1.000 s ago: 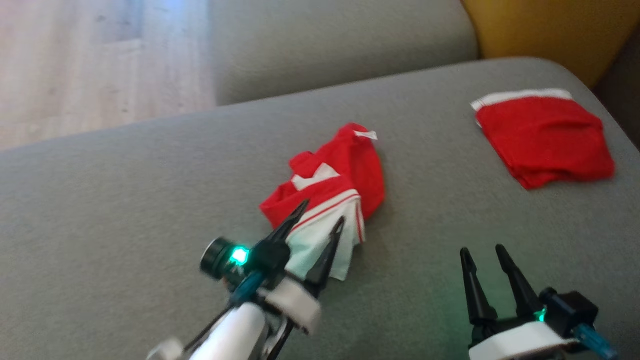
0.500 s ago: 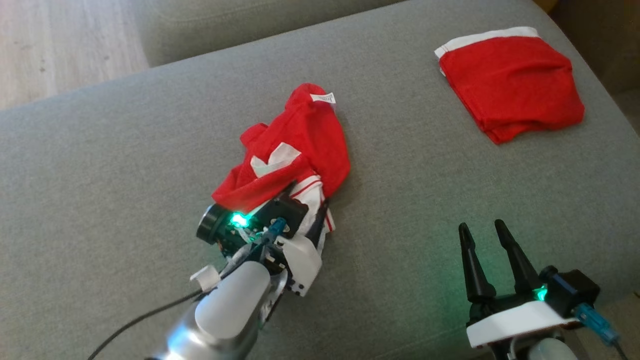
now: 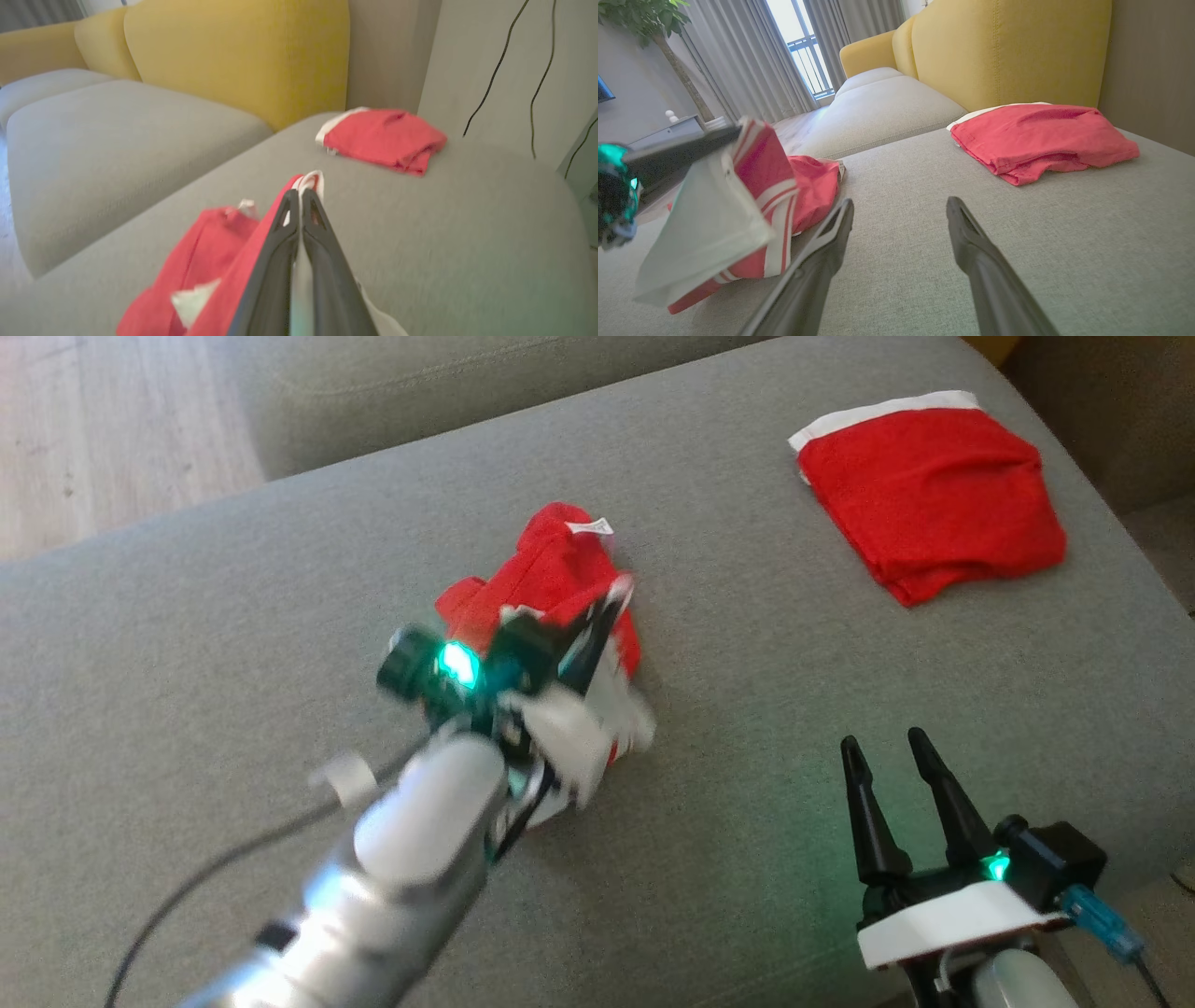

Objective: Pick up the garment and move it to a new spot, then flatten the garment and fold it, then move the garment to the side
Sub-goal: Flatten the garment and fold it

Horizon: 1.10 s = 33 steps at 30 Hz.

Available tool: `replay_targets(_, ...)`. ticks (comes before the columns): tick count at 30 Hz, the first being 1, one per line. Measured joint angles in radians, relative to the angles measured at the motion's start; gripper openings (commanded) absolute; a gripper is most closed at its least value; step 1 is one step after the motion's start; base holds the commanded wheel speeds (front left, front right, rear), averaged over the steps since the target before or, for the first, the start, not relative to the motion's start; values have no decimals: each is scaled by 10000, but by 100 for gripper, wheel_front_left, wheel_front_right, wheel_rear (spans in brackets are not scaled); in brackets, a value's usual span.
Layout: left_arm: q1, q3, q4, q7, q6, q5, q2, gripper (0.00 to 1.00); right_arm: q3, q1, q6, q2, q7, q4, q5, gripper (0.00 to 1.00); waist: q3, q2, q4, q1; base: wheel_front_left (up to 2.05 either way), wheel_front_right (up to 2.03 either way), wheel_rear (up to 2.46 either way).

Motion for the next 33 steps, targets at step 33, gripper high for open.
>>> replay_targets(33, 55, 3112, 640, -1461, -132, -4633, 917, 0, -470, 333, 0, 84, 0, -257, -13, 100, -353, 0, 943, 0, 0, 0, 0)
